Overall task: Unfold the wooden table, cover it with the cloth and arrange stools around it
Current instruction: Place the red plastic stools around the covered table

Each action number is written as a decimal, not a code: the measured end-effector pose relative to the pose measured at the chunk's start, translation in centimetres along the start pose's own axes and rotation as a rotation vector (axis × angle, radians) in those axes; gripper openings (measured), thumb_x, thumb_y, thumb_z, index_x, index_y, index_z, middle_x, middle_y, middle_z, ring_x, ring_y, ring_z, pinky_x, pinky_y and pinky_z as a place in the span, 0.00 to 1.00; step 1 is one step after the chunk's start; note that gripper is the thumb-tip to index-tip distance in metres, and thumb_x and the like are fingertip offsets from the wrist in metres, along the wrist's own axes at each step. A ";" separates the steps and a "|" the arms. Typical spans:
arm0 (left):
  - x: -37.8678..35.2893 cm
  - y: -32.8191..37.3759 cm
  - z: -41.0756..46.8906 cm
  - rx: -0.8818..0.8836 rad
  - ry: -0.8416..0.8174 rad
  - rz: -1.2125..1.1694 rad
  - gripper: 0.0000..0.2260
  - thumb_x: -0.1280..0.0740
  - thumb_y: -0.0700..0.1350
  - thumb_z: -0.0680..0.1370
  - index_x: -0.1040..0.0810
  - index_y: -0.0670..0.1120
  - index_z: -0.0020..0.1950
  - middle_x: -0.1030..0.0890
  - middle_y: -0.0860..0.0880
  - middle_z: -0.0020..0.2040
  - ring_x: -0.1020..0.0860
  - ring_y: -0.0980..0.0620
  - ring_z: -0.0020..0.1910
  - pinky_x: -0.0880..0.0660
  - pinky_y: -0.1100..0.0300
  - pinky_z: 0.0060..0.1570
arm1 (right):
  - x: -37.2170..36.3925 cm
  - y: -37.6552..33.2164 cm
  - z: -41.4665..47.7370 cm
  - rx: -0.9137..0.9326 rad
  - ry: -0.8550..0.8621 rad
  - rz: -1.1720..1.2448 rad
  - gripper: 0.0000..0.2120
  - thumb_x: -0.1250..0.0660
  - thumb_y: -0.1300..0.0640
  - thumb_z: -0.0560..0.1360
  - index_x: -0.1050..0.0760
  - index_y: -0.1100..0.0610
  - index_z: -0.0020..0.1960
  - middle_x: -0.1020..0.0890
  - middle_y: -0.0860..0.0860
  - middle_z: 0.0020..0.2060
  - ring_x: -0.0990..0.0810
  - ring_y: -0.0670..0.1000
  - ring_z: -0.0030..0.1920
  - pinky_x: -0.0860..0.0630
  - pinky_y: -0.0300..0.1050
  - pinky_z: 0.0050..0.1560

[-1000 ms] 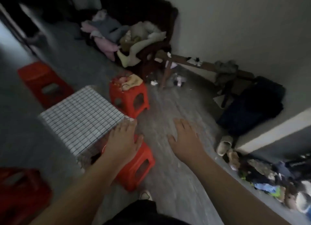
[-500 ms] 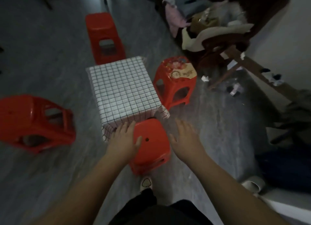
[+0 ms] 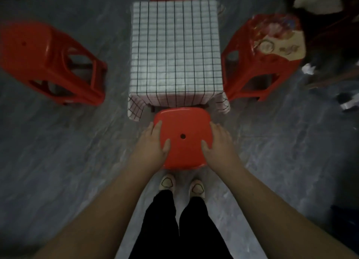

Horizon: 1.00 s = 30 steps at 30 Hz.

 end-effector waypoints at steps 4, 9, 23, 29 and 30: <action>-7.3 -3.5 2.7 0.129 -0.017 -0.117 0.31 0.35 0.49 0.80 0.43 0.45 0.80 0.42 0.44 0.80 0.42 0.46 0.78 0.44 0.53 0.75 | -6.1 5.3 4.2 -0.011 -0.056 0.005 0.34 0.36 0.48 0.78 0.45 0.54 0.79 0.39 0.56 0.77 0.43 0.56 0.77 0.43 0.54 0.76; -14.3 -9.4 5.9 0.270 0.024 -0.270 0.39 0.28 0.49 0.76 0.46 0.48 0.80 0.39 0.43 0.76 0.36 0.46 0.73 0.38 0.54 0.70 | -12.7 11.1 7.6 -0.099 -0.061 0.075 0.41 0.33 0.44 0.76 0.53 0.49 0.80 0.44 0.56 0.78 0.41 0.58 0.77 0.38 0.60 0.74; -18.7 -12.3 6.9 0.311 0.052 -0.620 0.50 0.22 0.46 0.70 0.54 0.60 0.79 0.33 0.53 0.74 0.29 0.52 0.68 0.28 0.45 0.65 | -16.9 12.4 7.7 -0.180 -0.042 0.316 0.53 0.26 0.50 0.73 0.64 0.44 0.80 0.44 0.53 0.76 0.37 0.55 0.73 0.34 0.54 0.67; -19.5 -12.6 6.0 0.269 0.104 -0.622 0.49 0.22 0.44 0.70 0.52 0.58 0.80 0.30 0.55 0.71 0.28 0.56 0.62 0.28 0.53 0.60 | -17.1 12.7 7.2 -0.158 -0.025 0.309 0.53 0.26 0.49 0.73 0.63 0.44 0.80 0.43 0.53 0.76 0.35 0.54 0.72 0.33 0.53 0.67; -19.8 -12.7 5.6 0.265 0.113 -0.620 0.49 0.22 0.44 0.70 0.52 0.58 0.80 0.30 0.55 0.71 0.27 0.56 0.62 0.28 0.54 0.60 | -17.3 12.9 6.9 -0.159 -0.023 0.303 0.53 0.25 0.49 0.73 0.62 0.44 0.80 0.43 0.53 0.76 0.35 0.54 0.72 0.33 0.53 0.67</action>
Point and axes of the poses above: each hand's wrist, its own z-axis towards the middle knuckle, its own x-axis out of the back of the hand, y = z × x, the point moved 1 cm from there along z, towards the middle knuckle
